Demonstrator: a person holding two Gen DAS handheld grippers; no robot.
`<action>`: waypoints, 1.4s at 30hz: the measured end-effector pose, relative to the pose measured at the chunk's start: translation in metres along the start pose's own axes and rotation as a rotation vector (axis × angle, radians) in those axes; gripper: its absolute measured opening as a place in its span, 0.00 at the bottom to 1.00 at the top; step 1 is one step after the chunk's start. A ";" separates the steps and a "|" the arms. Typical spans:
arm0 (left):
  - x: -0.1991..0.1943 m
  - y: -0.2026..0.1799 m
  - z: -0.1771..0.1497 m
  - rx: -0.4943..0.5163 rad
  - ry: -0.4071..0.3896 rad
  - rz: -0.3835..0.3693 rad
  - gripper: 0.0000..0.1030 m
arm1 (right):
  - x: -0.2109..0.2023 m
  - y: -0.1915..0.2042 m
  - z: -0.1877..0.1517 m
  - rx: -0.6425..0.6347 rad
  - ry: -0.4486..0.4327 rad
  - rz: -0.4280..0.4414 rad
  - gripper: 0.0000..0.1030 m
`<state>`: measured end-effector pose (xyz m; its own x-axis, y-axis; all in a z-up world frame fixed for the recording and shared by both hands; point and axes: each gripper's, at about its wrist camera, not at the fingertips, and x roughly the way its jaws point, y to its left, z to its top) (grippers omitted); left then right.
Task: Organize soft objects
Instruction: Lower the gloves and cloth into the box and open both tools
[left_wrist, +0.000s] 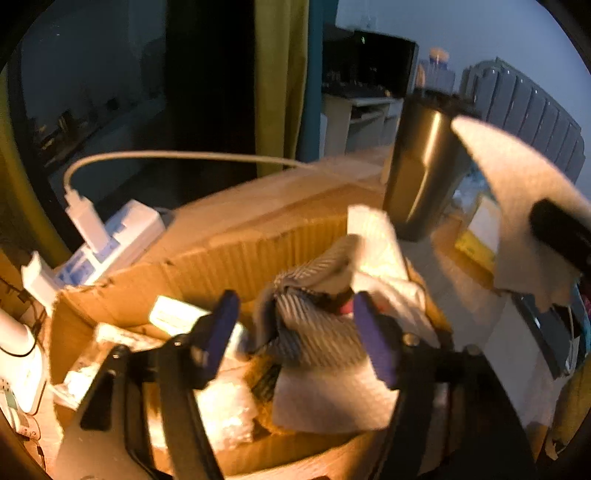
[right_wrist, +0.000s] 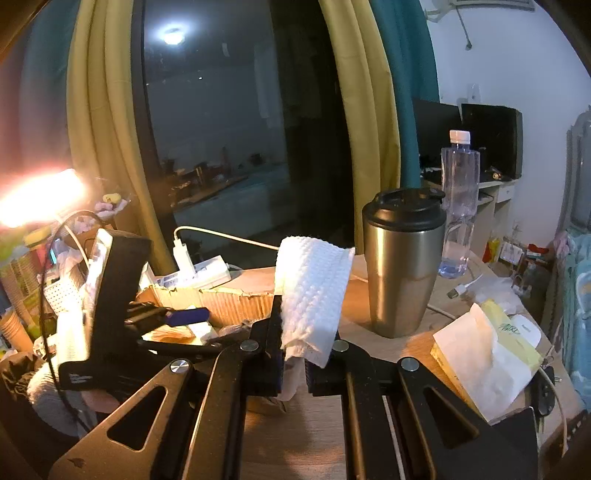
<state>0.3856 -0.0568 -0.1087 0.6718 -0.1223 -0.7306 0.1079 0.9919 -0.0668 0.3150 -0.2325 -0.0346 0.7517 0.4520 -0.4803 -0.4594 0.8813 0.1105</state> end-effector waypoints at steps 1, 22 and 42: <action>-0.005 0.001 0.000 -0.004 -0.014 0.003 0.65 | -0.002 0.001 0.001 -0.002 -0.002 -0.003 0.09; -0.121 0.083 -0.046 -0.125 -0.213 0.064 0.65 | 0.005 0.089 0.009 -0.115 0.023 0.035 0.09; -0.125 0.141 -0.079 -0.215 -0.235 0.098 0.65 | 0.077 0.136 -0.012 -0.157 0.163 0.097 0.09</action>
<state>0.2588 0.1013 -0.0801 0.8247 -0.0060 -0.5655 -0.1056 0.9807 -0.1643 0.3041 -0.0793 -0.0669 0.6200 0.4945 -0.6091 -0.6036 0.7966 0.0323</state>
